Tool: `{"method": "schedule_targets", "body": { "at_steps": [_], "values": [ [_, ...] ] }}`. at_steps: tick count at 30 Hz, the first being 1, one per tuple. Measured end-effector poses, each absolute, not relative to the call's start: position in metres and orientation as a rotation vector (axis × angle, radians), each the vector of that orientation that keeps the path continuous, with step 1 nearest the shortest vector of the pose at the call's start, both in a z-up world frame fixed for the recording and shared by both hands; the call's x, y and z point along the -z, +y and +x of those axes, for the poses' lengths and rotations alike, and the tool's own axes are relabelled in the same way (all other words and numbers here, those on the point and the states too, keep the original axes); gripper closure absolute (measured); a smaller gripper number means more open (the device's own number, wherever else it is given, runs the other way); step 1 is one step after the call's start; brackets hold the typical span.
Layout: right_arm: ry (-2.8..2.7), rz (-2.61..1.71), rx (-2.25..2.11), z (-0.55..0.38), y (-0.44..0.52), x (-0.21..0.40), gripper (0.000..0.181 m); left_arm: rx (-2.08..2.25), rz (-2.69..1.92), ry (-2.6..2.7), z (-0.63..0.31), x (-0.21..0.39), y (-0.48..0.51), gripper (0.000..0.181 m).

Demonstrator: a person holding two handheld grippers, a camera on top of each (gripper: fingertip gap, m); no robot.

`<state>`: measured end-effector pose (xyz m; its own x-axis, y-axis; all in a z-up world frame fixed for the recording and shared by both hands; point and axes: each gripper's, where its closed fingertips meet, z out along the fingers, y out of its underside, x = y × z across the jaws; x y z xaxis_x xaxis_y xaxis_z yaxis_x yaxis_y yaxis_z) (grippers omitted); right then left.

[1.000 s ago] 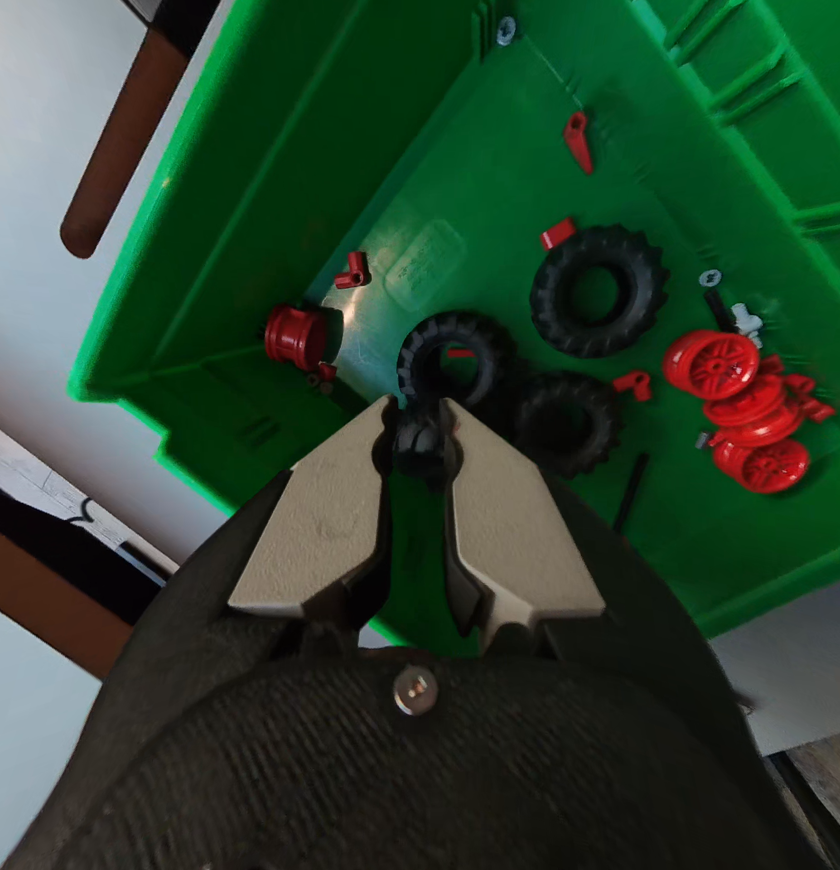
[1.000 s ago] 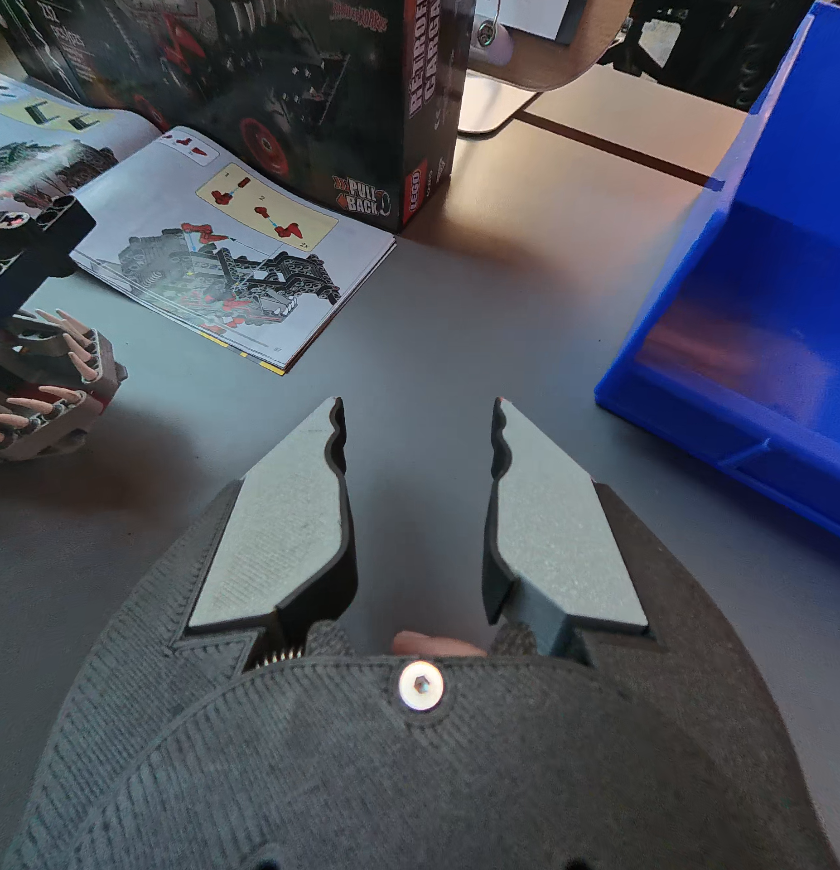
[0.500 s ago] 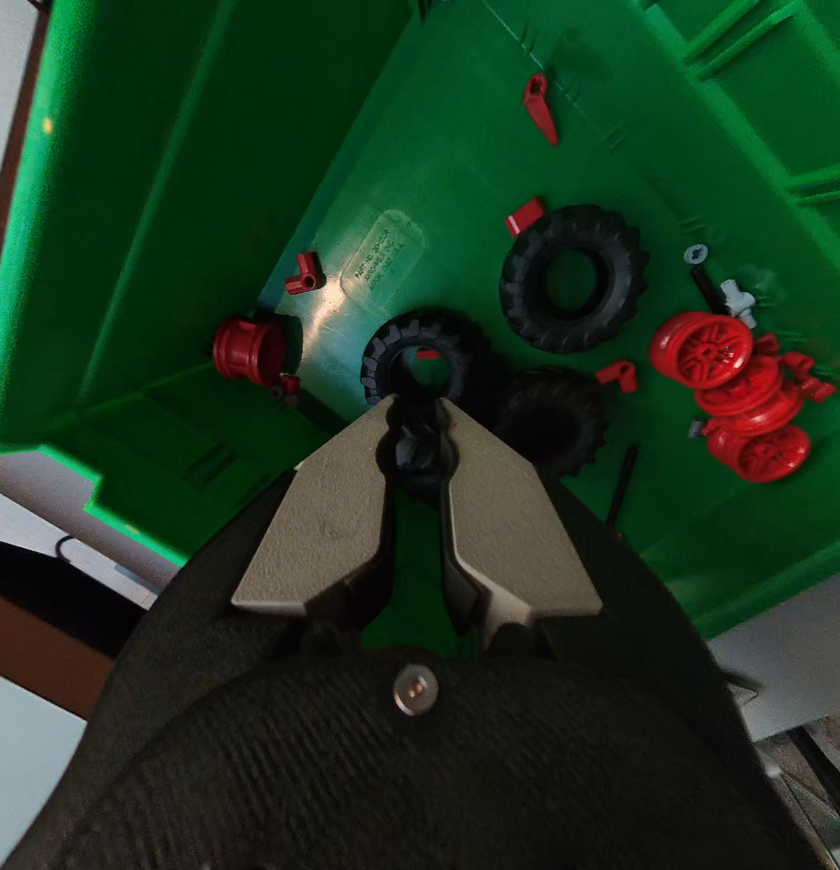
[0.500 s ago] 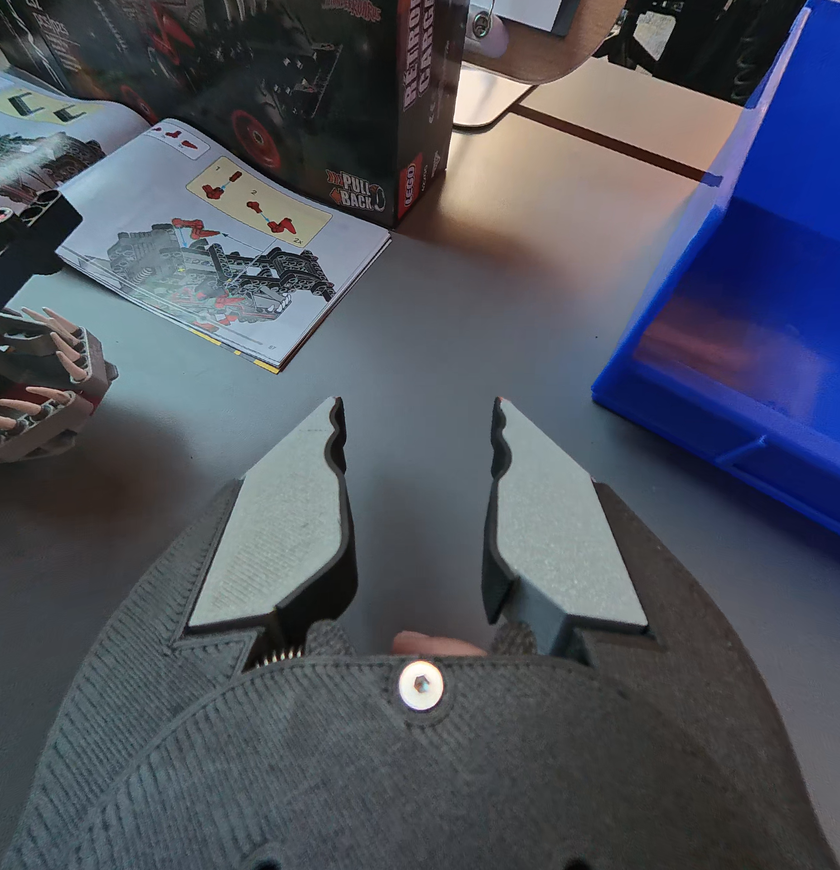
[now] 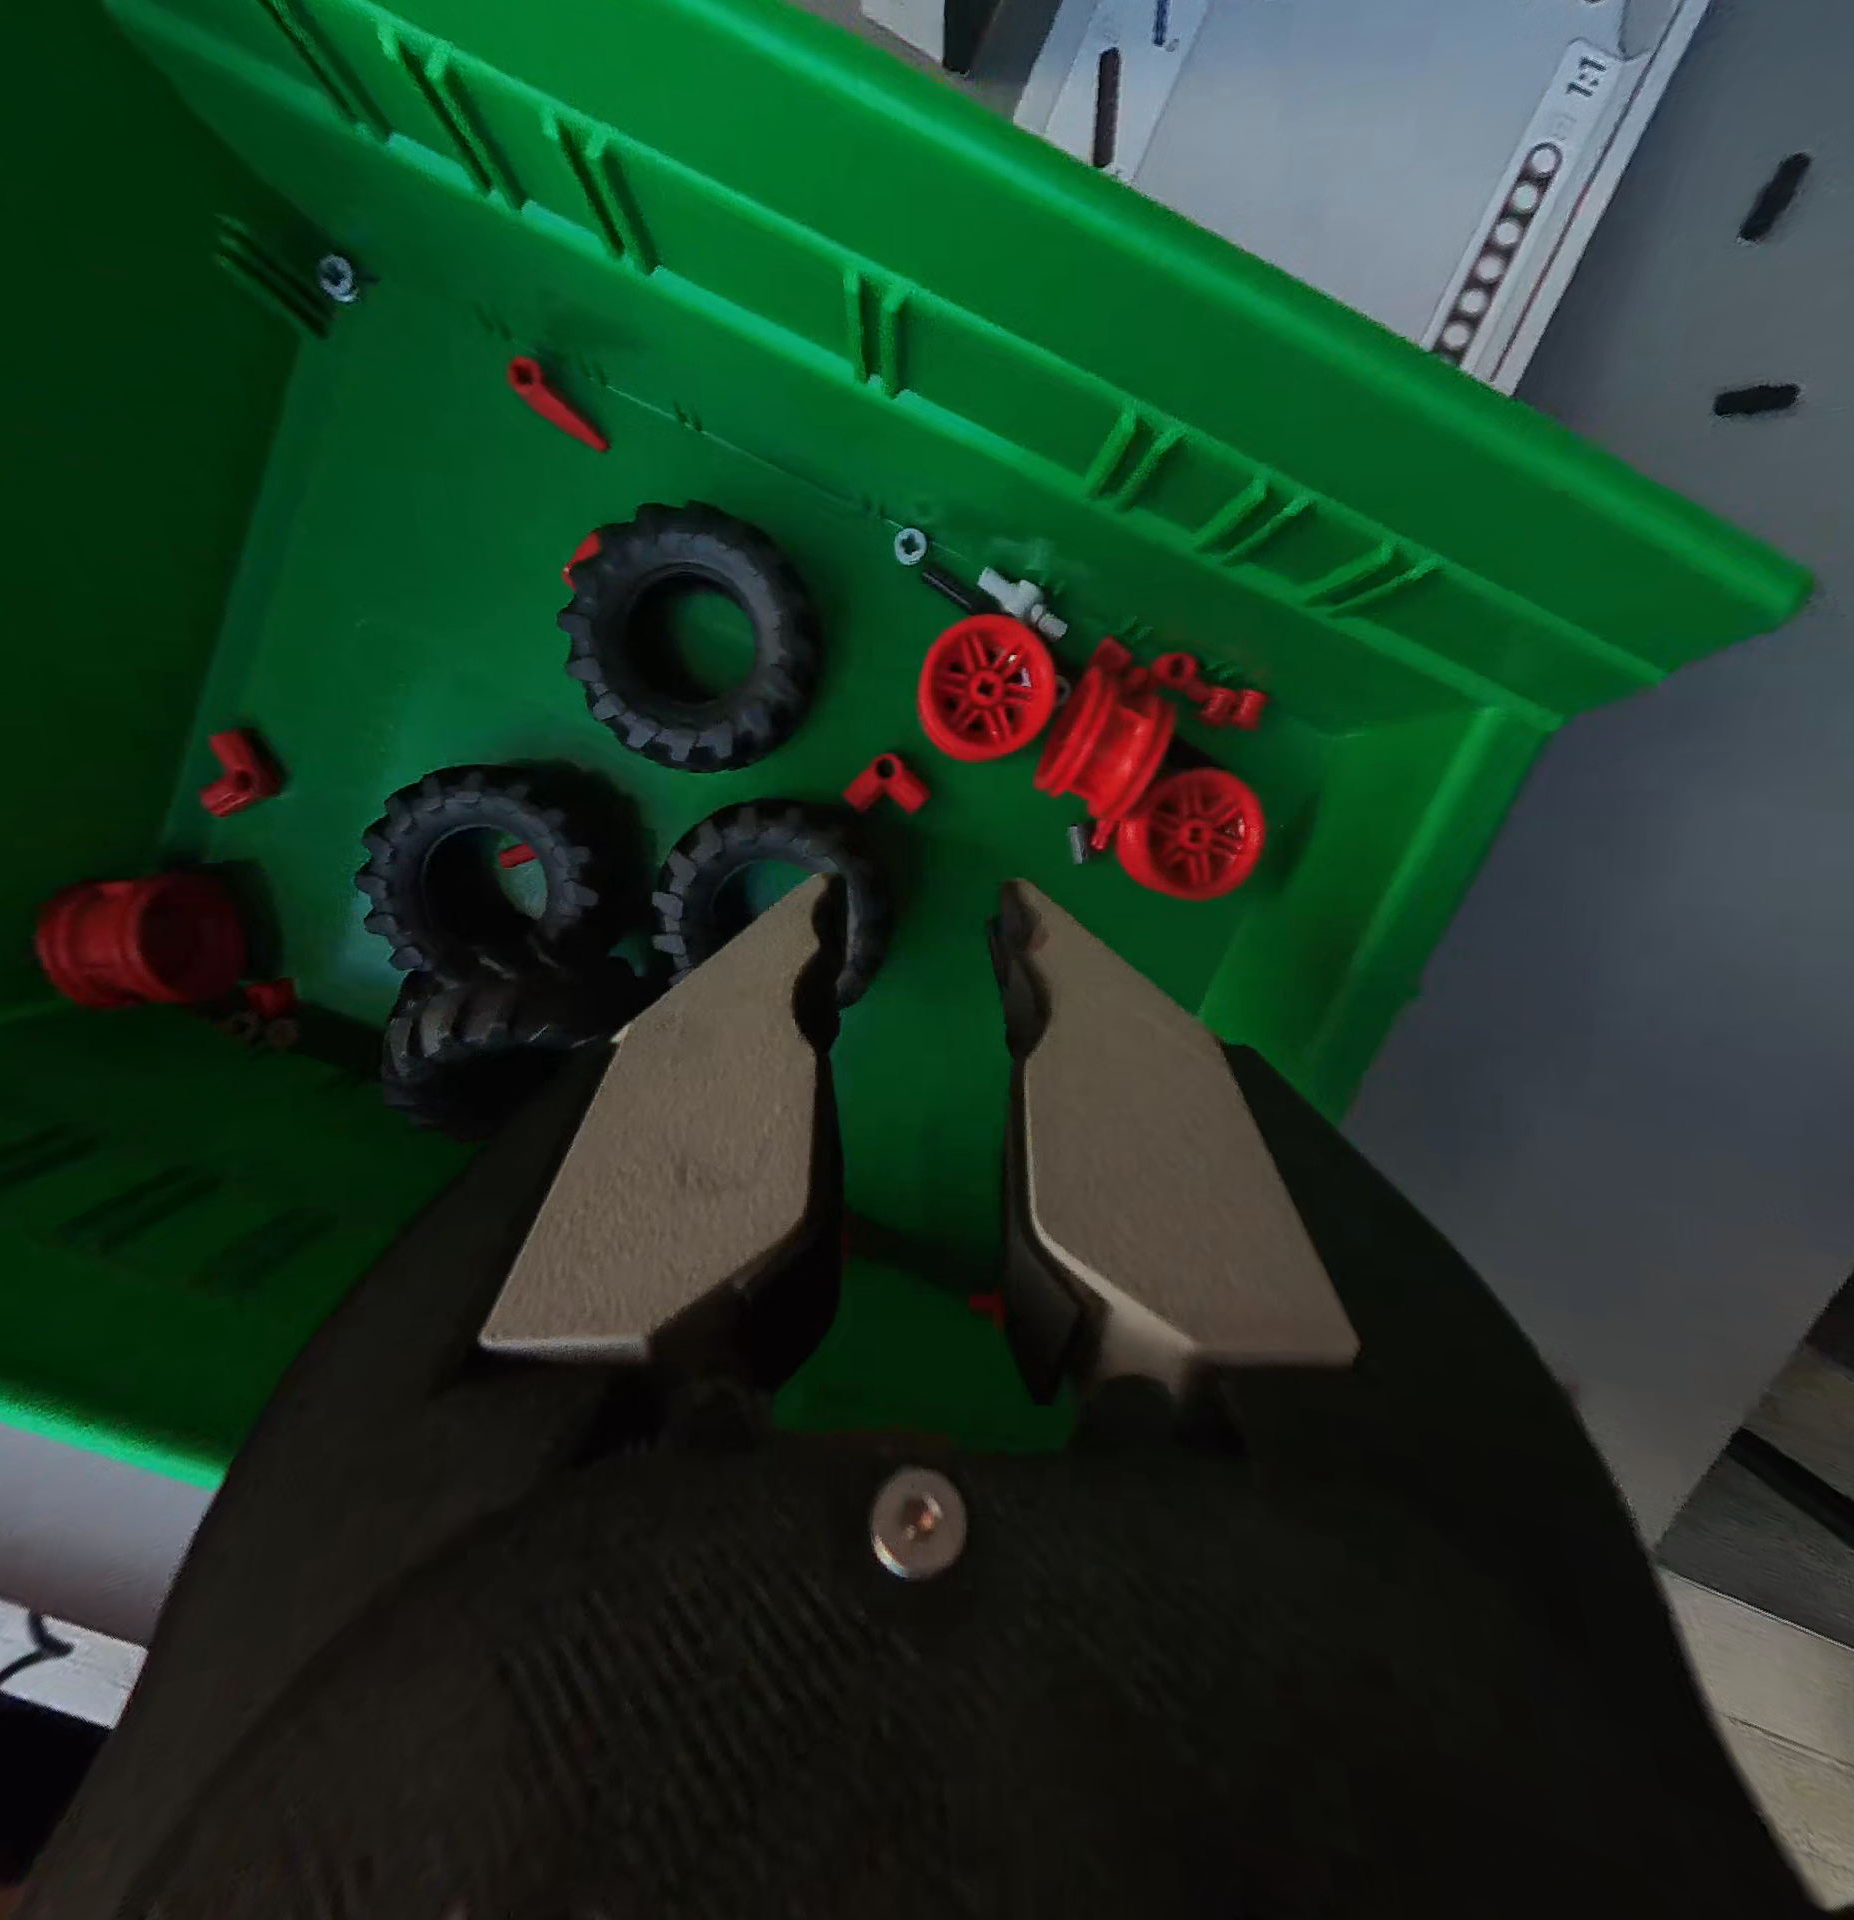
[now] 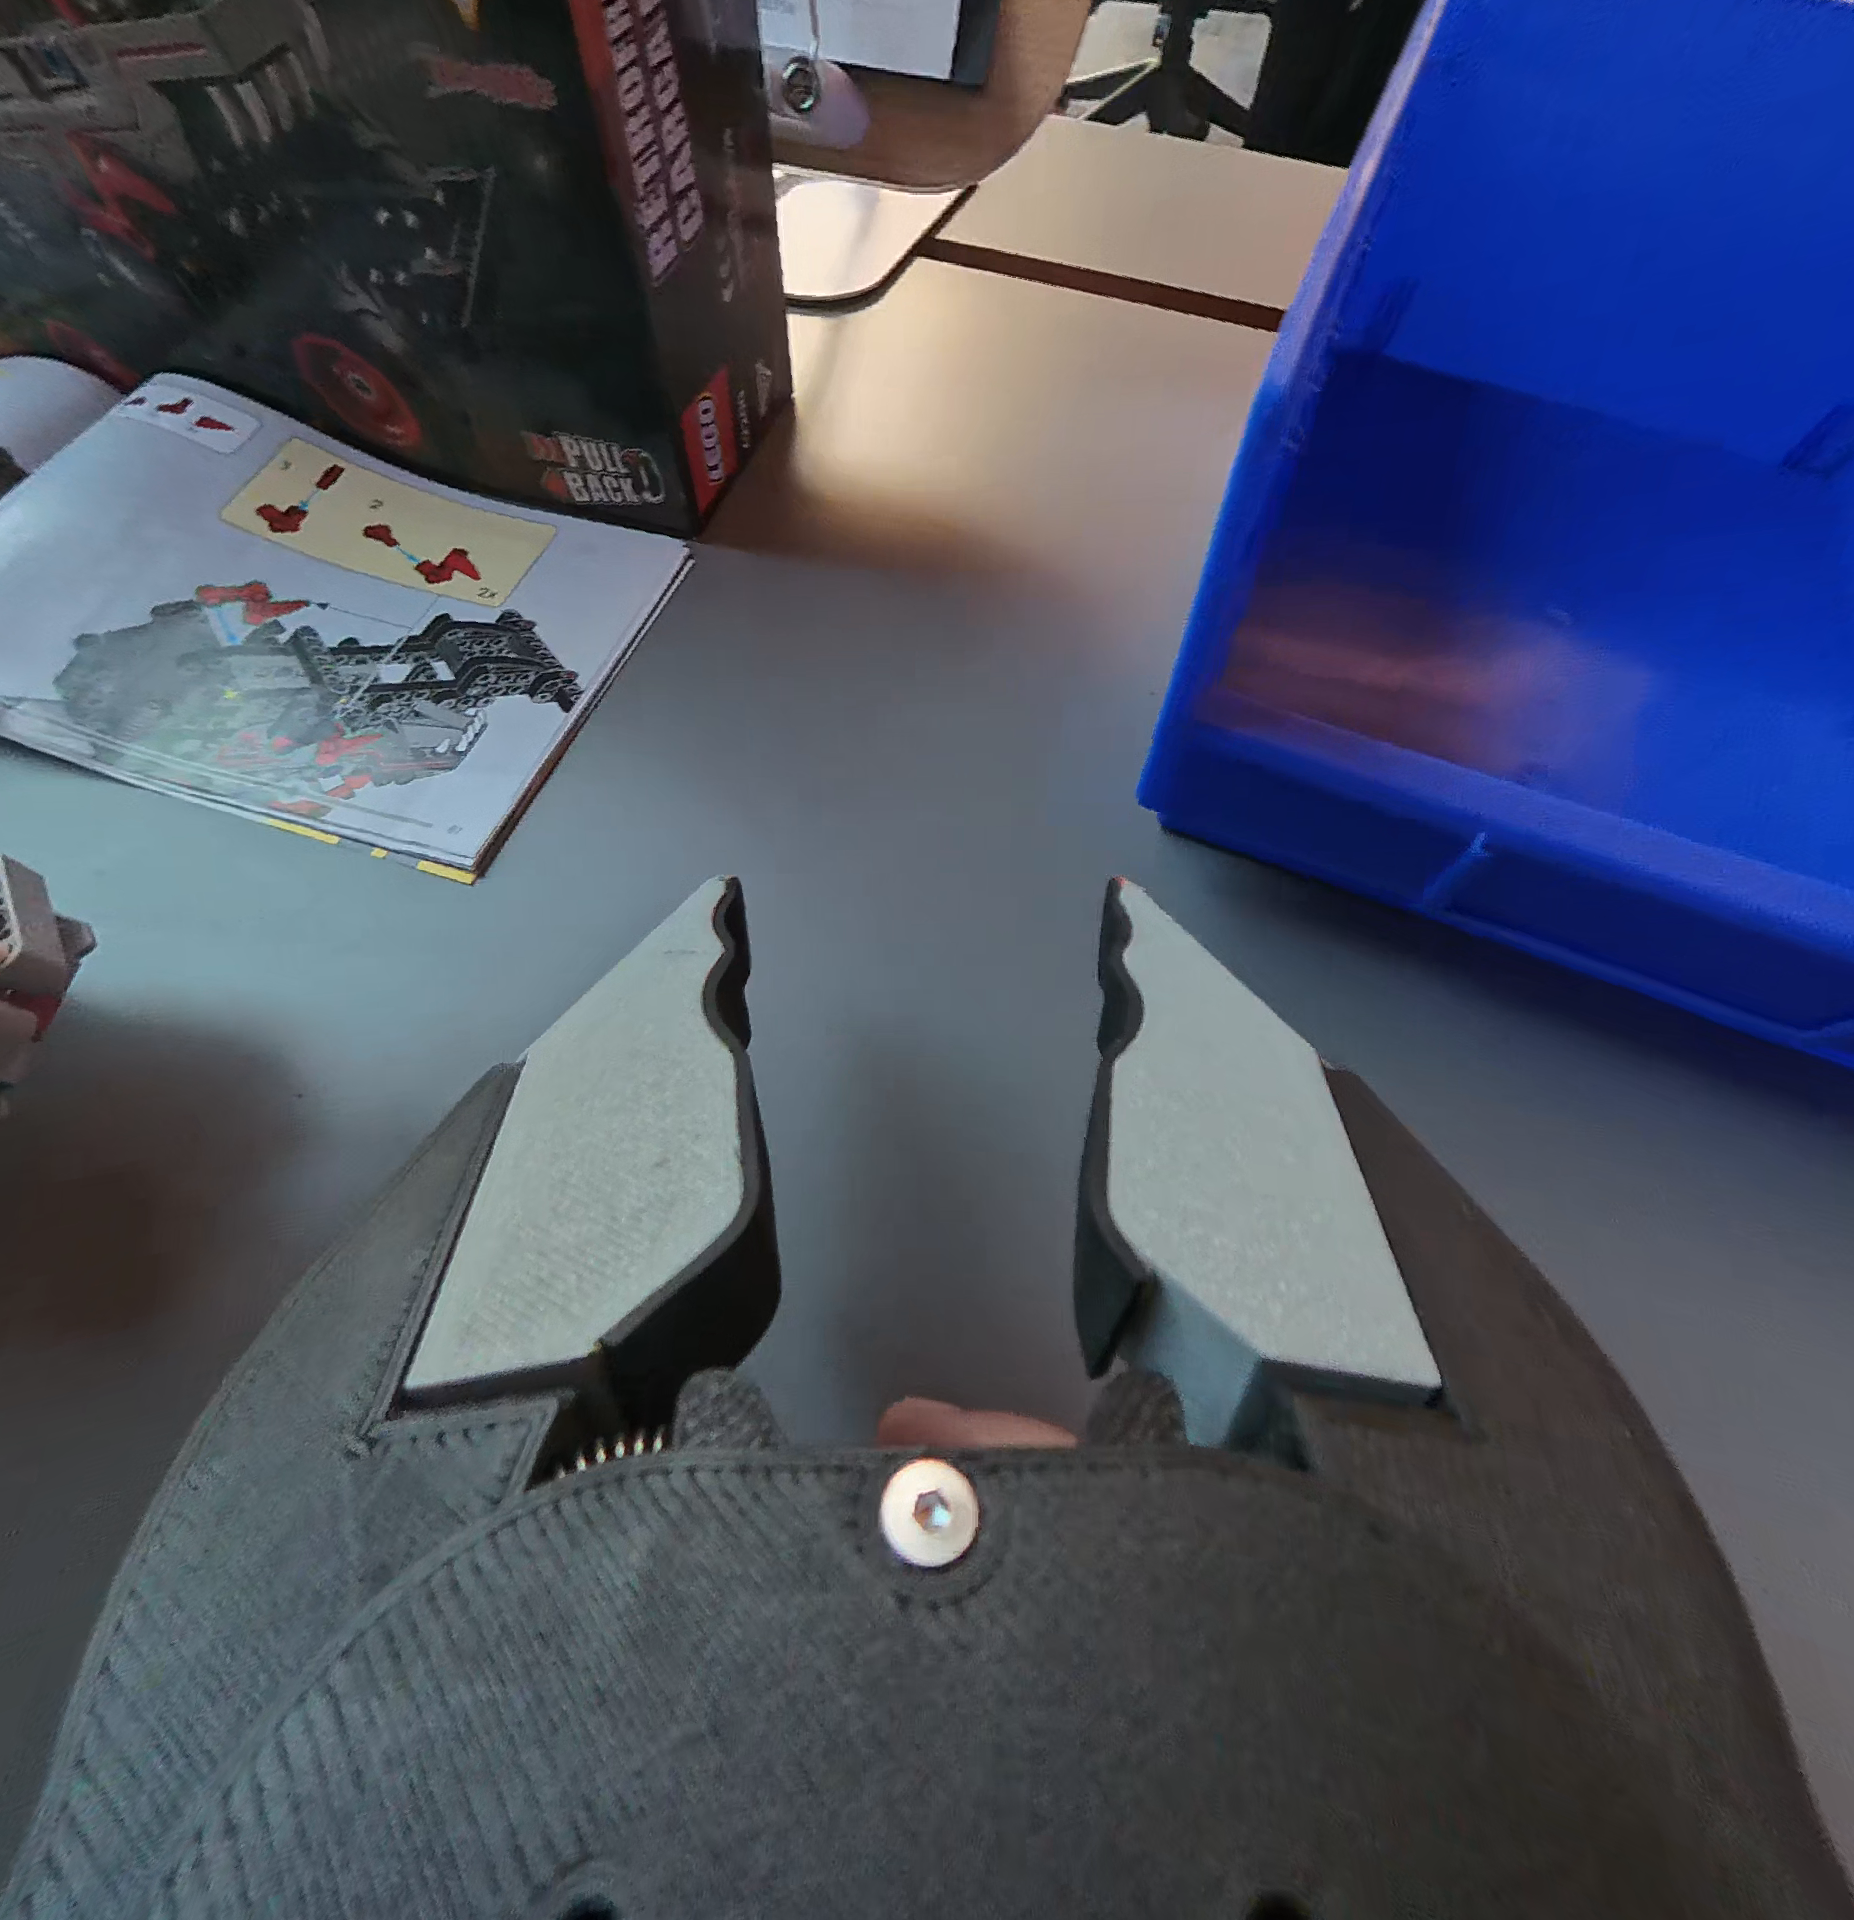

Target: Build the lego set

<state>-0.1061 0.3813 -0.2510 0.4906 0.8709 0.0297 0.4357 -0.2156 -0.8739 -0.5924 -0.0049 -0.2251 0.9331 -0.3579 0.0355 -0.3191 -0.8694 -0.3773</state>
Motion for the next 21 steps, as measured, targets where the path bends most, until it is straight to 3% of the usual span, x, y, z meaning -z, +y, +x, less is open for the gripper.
{"method": "schedule_targets", "body": {
  "at_steps": [1,21],
  "values": [
    [-1.077,-1.842,-0.608,-0.104,0.383,0.251,0.115,0.137,-2.712,0.515,-0.588,0.226,-0.004,0.155],
    [-1.016,-1.853,-0.711,-0.101,0.387,0.245,0.11,-0.011,-2.619,0.411,-0.594,0.223,0.006,0.155]
  ]
}}
